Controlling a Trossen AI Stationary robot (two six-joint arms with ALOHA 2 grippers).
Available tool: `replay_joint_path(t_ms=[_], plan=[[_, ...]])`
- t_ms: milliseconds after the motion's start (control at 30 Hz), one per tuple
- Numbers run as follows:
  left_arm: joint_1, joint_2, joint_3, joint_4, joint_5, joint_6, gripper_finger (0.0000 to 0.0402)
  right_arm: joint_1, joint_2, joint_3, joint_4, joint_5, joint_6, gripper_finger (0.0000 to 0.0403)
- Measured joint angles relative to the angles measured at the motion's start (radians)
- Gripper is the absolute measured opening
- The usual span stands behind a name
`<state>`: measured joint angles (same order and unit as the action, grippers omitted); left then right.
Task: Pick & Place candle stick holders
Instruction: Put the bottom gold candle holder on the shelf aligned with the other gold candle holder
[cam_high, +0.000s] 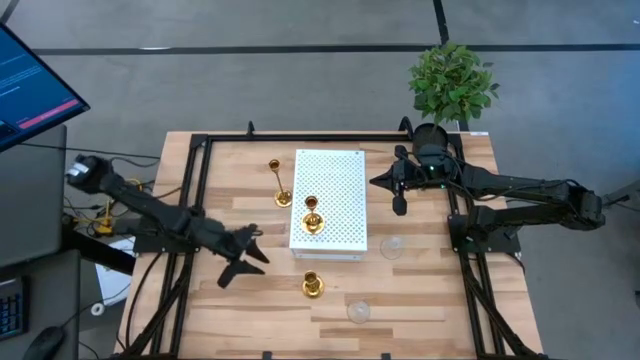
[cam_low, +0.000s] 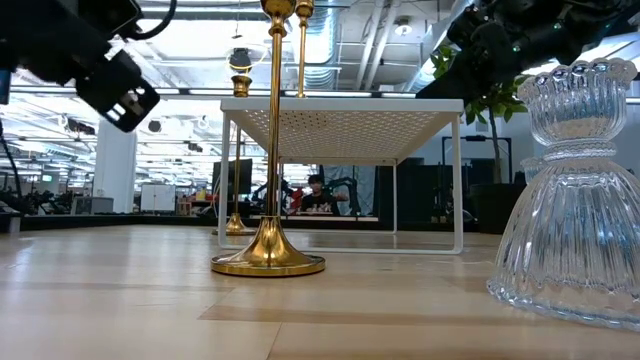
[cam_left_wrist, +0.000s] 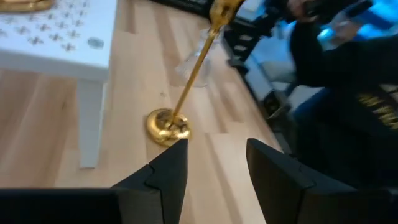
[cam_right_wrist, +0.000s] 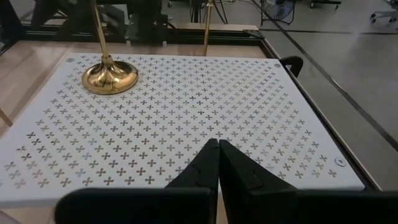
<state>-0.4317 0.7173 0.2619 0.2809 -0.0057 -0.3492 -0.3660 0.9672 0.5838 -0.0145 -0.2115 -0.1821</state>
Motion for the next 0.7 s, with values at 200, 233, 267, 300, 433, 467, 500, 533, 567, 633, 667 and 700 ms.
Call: replay_joint_path(t_ms=[200, 233, 267, 300, 433, 467, 500, 533, 567, 633, 667, 700], plan=[[-0.117, 0.175, 0.0, 0.182, -0.195, 0.009, 0.0163, 0.0, 0.0, 0.0, 0.0, 0.0, 0.025, 0.0], [-0.128, 0.212, 0.0, 0.229, -0.203, 0.023, 0.0163, 0.001, 0.0, 0.0, 0.0, 0.0, 0.026, 0.0], [-0.137, 0.25, 0.0, 0.28, -0.207, 0.037, 0.0163, 0.004, 0.0, 0.0, 0.0, 0.0, 0.026, 0.0], [-0.143, 0.288, 0.0, 0.332, -0.208, 0.056, 0.0163, 0.007, 0.0, 0.0, 0.0, 0.0, 0.026, 0.0], [-0.153, 0.43, 0.0, 0.512, -0.21, 0.114, 0.0163, 0.027, 0.0, 0.0, 0.0, 0.0, 0.026, 0.0], [-0.153, 0.461, 0.0, 0.552, -0.212, 0.128, 0.0163, 0.033, 0.0, 0.0, 0.0, 0.0, 0.025, 0.0], [-0.152, 0.489, 0.001, 0.587, -0.215, 0.139, 0.0163, 0.037, 0.0, 0.0, 0.0, 0.0, 0.025, 0.0], [-0.152, 0.514, 0.005, 0.607, -0.226, 0.156, 0.0163, 0.041, 0.0, 0.0, 0.0, 0.0, 0.025, 0.0], [-0.152, 0.535, 0.017, 0.61, -0.239, 0.169, 0.0163, 0.047, 0.0, 0.0, 0.0, 0.0, 0.025, 0.0], [-0.152, 0.571, 0.048, 0.613, -0.262, 0.19, 0.0163, 0.054, 0.0, 0.0, 0.0, 0.0, 0.024, 0.0], [-0.152, 0.589, 0.067, 0.617, -0.264, 0.193, 0.0163, 0.058, 0.0, 0.0, 0.0, 0.0, 0.024, 0.0], [-0.151, 0.608, 0.086, 0.618, -0.263, 0.194, 0.0163, 0.06, 0.0, 0.0, 0.0, 0.0, 0.025, 0.0]])
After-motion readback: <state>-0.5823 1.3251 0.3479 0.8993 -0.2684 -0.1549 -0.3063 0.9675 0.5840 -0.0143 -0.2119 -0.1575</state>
